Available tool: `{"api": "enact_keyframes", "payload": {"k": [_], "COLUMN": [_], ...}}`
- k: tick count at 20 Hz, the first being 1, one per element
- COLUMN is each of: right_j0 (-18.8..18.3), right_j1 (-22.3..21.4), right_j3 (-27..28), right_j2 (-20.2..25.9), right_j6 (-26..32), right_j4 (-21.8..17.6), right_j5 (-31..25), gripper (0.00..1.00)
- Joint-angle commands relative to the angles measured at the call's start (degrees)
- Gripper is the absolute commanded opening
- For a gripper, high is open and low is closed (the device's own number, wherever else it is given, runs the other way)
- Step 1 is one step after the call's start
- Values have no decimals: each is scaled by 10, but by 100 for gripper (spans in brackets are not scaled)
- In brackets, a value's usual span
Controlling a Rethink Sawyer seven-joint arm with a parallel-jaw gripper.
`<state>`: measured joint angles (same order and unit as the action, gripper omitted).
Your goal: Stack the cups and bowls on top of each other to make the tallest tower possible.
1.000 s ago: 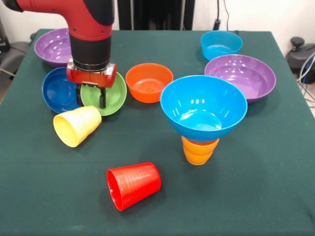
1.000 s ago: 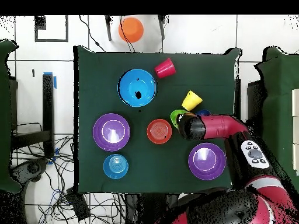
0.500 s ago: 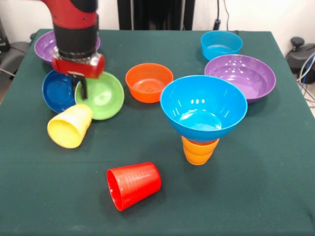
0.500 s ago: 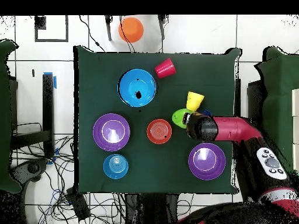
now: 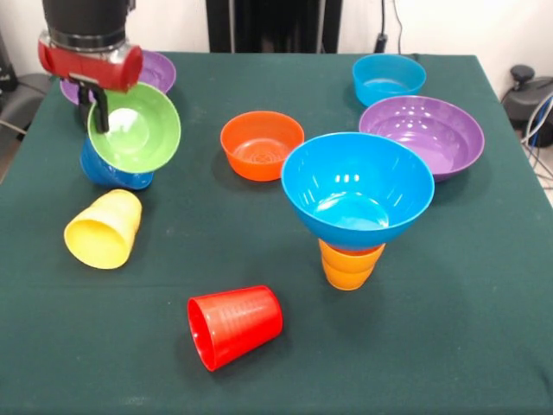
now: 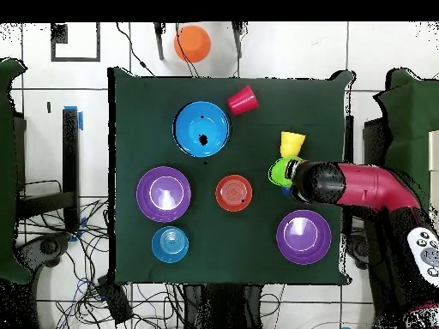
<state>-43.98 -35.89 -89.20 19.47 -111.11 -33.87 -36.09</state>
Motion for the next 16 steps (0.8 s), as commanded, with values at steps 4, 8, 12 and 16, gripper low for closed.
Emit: {"api": "enact_keyframes", "payload": {"k": [4,8,12,16], "right_j0": [15,17,4,1], "right_j1": [-38,-26,-28,-48], "right_j3": [1,7,-7,-18], "right_j2": [63,68,83,91], "right_j6": [125,116,110,105], "right_j4": [22,19,31,47], "right_j5": [-103,-96,-86,-92], "gripper": [0,0,0,0]}}
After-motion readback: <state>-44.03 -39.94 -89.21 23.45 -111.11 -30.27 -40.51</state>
